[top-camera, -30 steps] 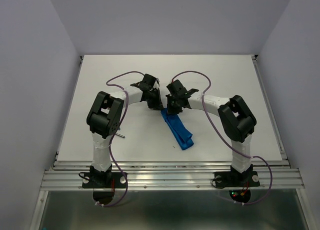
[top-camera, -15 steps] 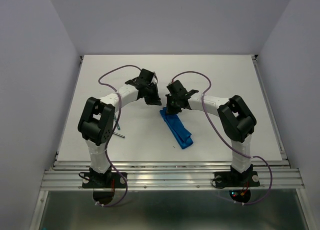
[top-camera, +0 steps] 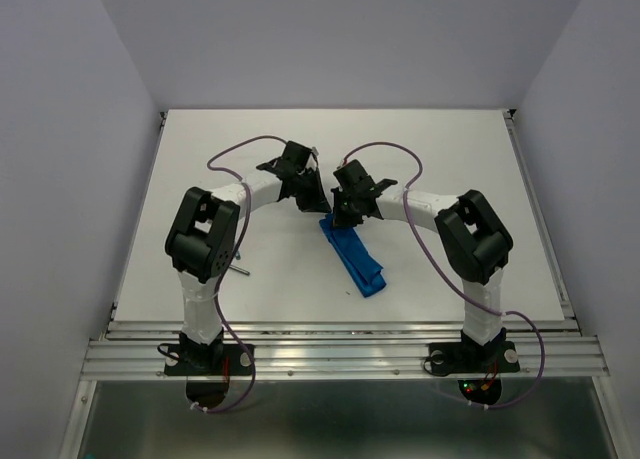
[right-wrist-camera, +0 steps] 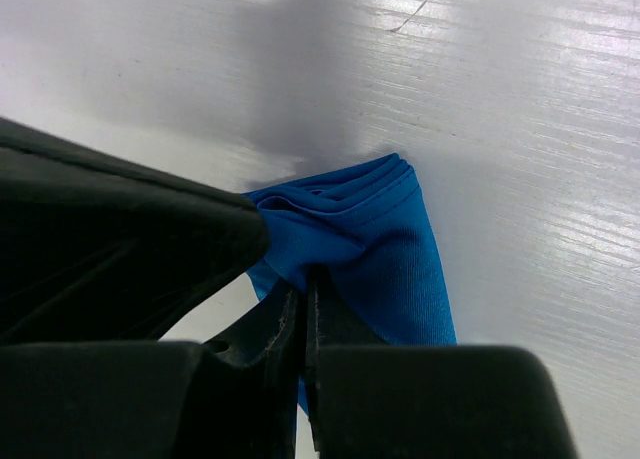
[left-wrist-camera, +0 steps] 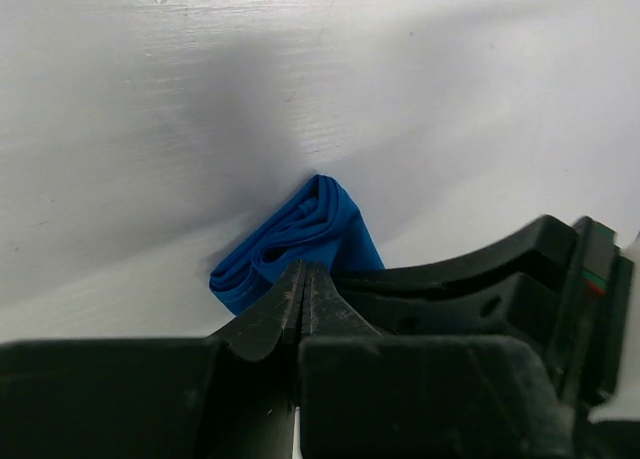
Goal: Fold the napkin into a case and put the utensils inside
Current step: Fold the 2/3-rectangle-folded napkin at the center of the board.
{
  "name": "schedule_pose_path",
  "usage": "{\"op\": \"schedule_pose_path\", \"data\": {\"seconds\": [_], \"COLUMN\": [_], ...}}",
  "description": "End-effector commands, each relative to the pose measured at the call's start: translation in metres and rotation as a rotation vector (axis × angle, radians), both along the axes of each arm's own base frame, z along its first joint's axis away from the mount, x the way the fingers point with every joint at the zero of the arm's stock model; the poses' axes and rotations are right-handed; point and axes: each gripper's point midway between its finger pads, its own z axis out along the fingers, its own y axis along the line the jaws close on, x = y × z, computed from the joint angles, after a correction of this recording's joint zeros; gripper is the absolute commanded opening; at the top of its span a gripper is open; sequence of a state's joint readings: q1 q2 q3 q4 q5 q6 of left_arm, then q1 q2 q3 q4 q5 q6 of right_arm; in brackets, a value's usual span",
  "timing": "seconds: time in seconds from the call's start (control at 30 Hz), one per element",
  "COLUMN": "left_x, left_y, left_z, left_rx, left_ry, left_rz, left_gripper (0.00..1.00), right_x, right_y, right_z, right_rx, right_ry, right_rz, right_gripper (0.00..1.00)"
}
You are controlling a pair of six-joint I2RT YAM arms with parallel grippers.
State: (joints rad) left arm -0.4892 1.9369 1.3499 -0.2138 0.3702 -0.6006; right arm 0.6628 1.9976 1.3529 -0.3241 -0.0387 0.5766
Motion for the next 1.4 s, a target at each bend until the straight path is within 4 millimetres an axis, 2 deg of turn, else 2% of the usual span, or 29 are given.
{"op": "schedule_pose_path", "data": {"seconds": [0.0,0.1,0.27,0.33,0.43,0.5,0.57,0.67,0.8,1.07,1.27,1.3,1.37], "left_x": [-0.002,-0.006,-0.013,-0.015,-0.019,-0.022,-0.025,-0.028,-0.03,-0.029,-0.026,-0.025,-0.024], "left_y": [-0.007,-0.005,0.0,0.003,0.006,0.009,0.011,0.014,0.015,0.017,0.018,0.019,0.019], "left_z": [-0.009,-0.024,-0.04,-0.045,-0.052,-0.056,-0.059,-0.062,-0.064,-0.057,-0.047,-0.045,-0.039], "left_rx": [-0.024,-0.002,0.027,0.038,0.057,0.069,0.077,0.086,0.093,0.091,0.097,0.1,0.101], "left_ry": [0.015,0.042,0.078,0.09,0.105,0.114,0.12,0.126,0.127,0.113,0.091,0.085,0.075], "left_rz": [-0.023,-0.023,-0.018,-0.02,-0.021,-0.024,-0.023,-0.023,-0.023,-0.021,-0.016,-0.015,-0.013], "left_gripper": [0.0,0.0,0.0,0.0,0.0,0.0,0.0,0.0,0.0,0.0,0.0,0.0,0.0], "right_x": [-0.01,-0.01,-0.009,-0.007,-0.007,-0.007,-0.007,-0.01,-0.02,-0.045,-0.052,-0.053,-0.055], "right_y": [-0.005,-0.005,-0.004,-0.003,-0.001,0.0,-0.001,-0.002,-0.005,-0.008,-0.007,-0.007,-0.005], "right_z": [-0.016,-0.013,-0.005,0.0,0.007,0.017,0.03,0.047,0.056,0.05,0.035,0.033,0.029], "right_rx": [-0.038,-0.036,-0.027,-0.018,-0.002,0.016,0.034,0.06,0.092,0.136,0.144,0.145,0.15], "right_ry": [0.025,0.02,0.009,0.002,-0.002,-0.013,-0.035,-0.058,-0.055,-0.009,0.024,0.029,0.041], "right_rz": [0.007,0.004,0.002,0.004,0.003,-0.004,-0.012,-0.018,-0.015,0.018,0.033,0.038,0.044], "right_gripper": [0.01,0.01,0.07,0.15,0.32,0.45,0.52,0.52,0.48,0.29,0.19,0.15,0.13]}}
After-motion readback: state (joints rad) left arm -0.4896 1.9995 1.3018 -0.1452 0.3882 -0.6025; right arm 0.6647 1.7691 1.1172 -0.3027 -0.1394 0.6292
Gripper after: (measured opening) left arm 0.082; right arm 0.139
